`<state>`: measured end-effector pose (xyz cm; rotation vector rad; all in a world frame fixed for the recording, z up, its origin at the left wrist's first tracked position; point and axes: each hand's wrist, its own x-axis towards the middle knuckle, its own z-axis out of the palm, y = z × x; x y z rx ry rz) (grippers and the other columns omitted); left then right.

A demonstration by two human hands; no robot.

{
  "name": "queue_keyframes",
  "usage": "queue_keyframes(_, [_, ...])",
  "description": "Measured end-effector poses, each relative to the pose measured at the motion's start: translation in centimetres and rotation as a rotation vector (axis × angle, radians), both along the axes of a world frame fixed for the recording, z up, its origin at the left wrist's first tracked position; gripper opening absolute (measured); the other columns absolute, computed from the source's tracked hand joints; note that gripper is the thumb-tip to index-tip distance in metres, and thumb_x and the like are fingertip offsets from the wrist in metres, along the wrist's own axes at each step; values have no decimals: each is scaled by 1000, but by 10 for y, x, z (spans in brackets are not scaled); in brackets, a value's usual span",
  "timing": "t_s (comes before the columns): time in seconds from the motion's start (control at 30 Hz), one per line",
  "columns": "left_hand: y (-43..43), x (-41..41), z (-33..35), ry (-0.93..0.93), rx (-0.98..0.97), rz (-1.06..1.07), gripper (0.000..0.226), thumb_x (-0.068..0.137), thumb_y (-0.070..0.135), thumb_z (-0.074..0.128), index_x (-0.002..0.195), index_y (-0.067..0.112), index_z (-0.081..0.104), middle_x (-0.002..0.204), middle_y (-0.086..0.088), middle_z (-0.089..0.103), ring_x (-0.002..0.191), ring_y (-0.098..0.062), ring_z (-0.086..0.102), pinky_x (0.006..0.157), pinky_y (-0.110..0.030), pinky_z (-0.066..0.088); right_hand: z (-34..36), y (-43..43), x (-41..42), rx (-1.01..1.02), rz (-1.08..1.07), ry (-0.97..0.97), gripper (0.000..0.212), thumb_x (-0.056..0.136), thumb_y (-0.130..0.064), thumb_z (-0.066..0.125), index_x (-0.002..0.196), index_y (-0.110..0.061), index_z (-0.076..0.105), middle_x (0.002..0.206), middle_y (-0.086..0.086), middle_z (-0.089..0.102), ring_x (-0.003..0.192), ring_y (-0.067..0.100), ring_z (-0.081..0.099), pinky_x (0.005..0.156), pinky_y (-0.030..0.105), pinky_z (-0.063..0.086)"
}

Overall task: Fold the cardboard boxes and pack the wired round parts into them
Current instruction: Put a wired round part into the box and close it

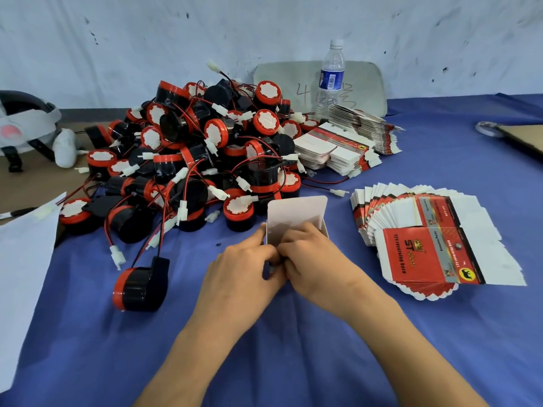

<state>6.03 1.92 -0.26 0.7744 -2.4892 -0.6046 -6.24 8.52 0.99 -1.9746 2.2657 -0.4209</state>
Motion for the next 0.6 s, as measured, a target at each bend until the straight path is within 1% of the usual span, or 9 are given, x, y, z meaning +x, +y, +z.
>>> queue_keyframes(0.1, [-3,3,1,62,58,11,28,78,32,69,79,34,41,86,20,61,75,-4,56,58,-33,43,-1,7,-3,-7,25,22,32,96,-14,40,111,-14,67,120,-1,56,116,20,37,96,18,22])
queue_keyframes(0.13, [-5,4,0,89,94,6,28,79,35,69,85,36,42,89,21,60,77,-1,57,62,-34,46,-2,9,-4,-20,24,2,31,96,-14,40,109,-14,68,123,-3,55,116,19,35,95,17,21])
queue_keyframes(0.2, [-9,5,-1,145,169,-5,25,83,33,68,95,43,49,94,26,64,92,2,62,76,-33,54,-3,10,-4,-36,38,-31,30,96,-15,41,106,-13,69,124,-4,55,117,17,33,94,15,18])
queue_keyframes(0.23, [-11,4,-2,181,208,-7,25,85,29,67,97,46,54,97,29,65,99,3,62,82,-26,54,-3,10,-5,-36,52,-13,31,96,-15,41,108,-13,69,123,-4,57,118,17,33,96,15,17])
queue_keyframes(0.3, [-14,0,-5,280,318,-9,33,91,19,62,103,50,59,103,32,64,104,9,59,83,-7,47,-5,10,-6,-41,72,24,33,95,-17,42,113,-13,69,120,-3,61,120,18,35,100,16,20])
queue_keyframes(0.4, [-15,-7,-9,374,528,-39,34,97,14,54,108,45,62,124,29,55,115,21,47,89,-2,39,-7,11,-8,-22,63,8,33,91,-12,44,117,-15,64,119,-4,63,117,18,36,100,25,33])
queue_keyframes(0.5, [-9,-15,-15,455,783,-86,29,96,20,50,112,41,63,135,22,53,125,14,44,99,-7,39,-7,13,-10,4,37,-70,35,89,-7,44,122,-14,54,119,2,60,115,18,36,92,36,45])
queue_keyframes(0.57, [-6,-18,-17,492,859,-98,32,98,16,48,116,37,63,133,17,58,126,7,47,100,-9,40,-4,12,-9,-16,29,-98,28,89,-7,45,116,-13,51,111,6,60,111,19,42,88,38,46])
queue_keyframes(0.6, [-6,-19,-18,509,886,-88,33,99,13,48,118,34,63,132,14,60,127,2,49,102,-13,40,0,12,-8,-65,30,-117,21,88,-8,46,108,-12,53,104,6,62,103,21,49,82,39,48])
